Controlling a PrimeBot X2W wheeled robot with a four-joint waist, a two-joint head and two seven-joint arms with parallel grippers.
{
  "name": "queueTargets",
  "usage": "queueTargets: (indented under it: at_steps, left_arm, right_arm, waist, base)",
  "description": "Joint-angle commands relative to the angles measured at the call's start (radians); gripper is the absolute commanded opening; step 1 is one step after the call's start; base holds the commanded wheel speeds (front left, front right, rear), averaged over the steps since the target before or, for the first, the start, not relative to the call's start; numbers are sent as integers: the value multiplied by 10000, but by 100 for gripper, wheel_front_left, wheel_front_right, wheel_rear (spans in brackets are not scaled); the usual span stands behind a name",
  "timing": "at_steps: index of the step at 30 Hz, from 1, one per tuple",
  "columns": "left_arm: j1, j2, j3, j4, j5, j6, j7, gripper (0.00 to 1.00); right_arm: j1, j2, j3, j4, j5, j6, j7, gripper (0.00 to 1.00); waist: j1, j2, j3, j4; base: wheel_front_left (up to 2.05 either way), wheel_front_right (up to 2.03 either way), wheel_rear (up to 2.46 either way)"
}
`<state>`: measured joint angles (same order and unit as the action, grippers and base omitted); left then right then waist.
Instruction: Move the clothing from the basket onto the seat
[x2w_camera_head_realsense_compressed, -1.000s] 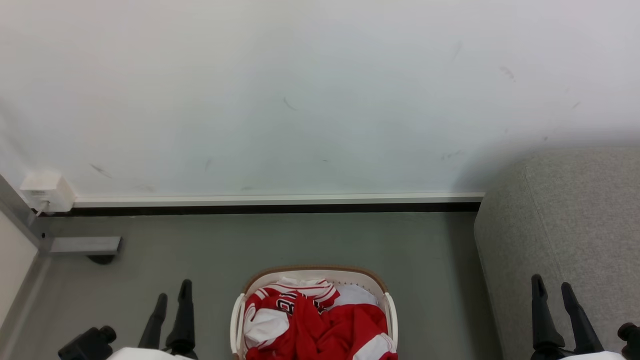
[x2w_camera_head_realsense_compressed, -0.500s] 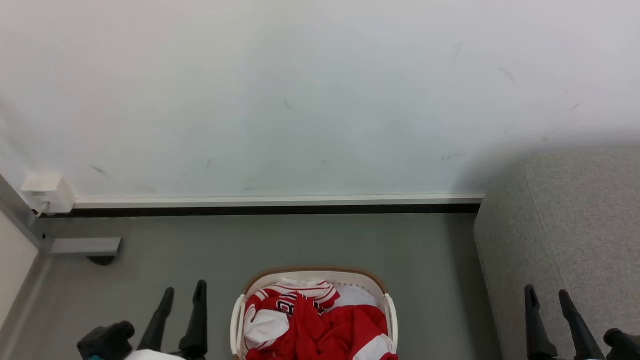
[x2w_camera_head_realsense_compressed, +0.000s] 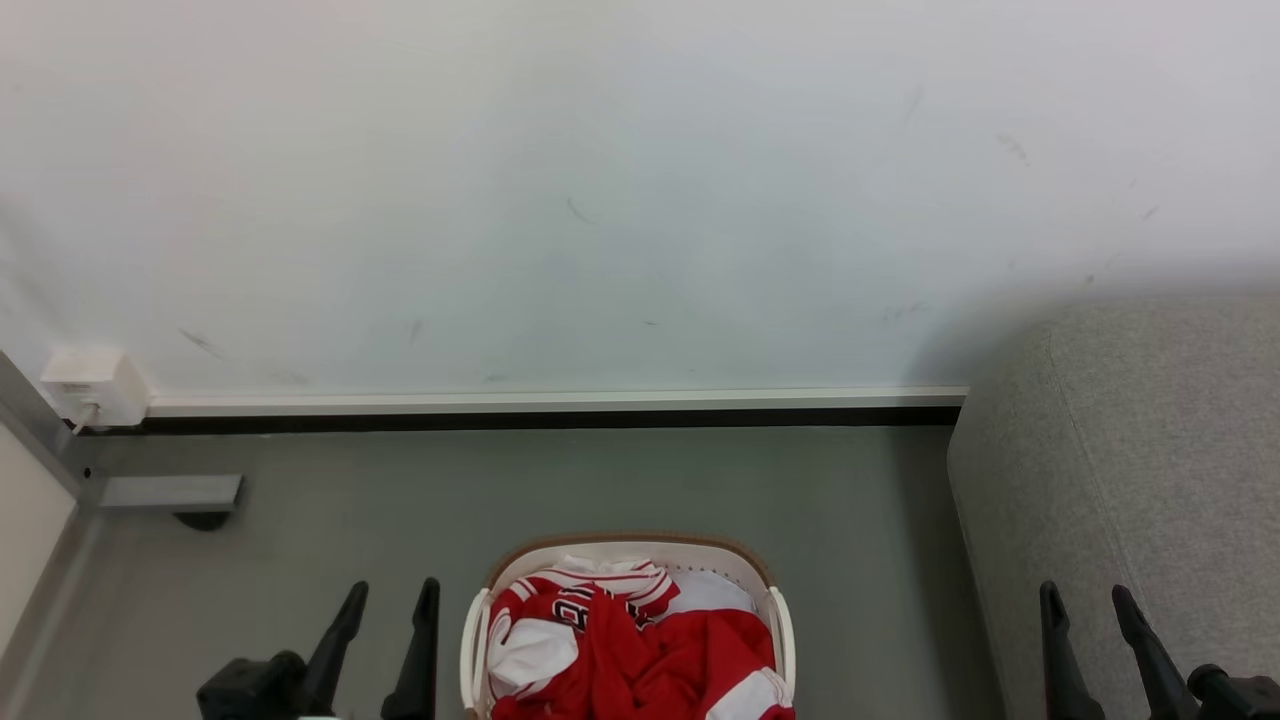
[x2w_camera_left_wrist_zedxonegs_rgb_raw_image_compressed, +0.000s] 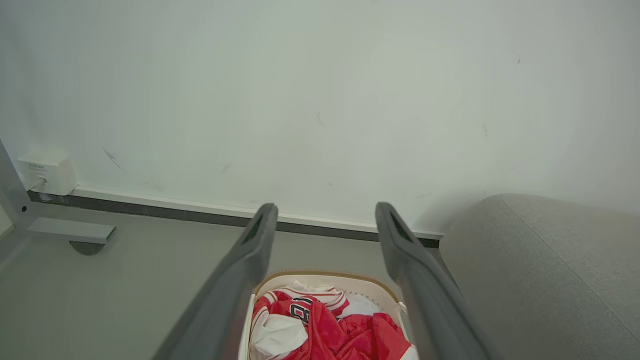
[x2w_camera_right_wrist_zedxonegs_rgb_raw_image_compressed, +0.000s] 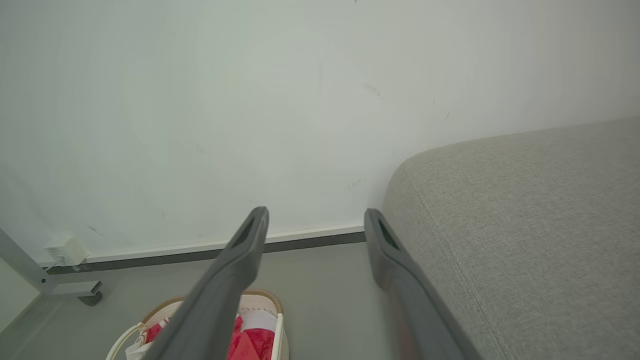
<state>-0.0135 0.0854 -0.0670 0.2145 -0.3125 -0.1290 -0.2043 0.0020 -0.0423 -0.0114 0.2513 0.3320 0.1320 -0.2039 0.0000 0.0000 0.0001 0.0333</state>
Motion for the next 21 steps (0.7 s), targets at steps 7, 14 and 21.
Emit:
queueTargets:
  at_steps: [7,14,21]
  left_arm:
    - [134,138,103,67,722,-8,-221,100]
    - [112,52,340,333,931,-10,-343,100]
    - [44,93,472,538,1289,-11,-465,100]
  right_arm:
    - [62,-112,57,21,-622,-20,-203,100]
    - [114,-111,223,55,-905,-21,-349,100]
    - [184,-114,446,17,-1064,-22,-466,100]
  waist:
    - [0,0,20,-47]
    - [0,0,44,-54]
    - [0,0,21,-1]
  base:
    - [0,0,0]
    - [0,0,0]
    - [0,0,0]
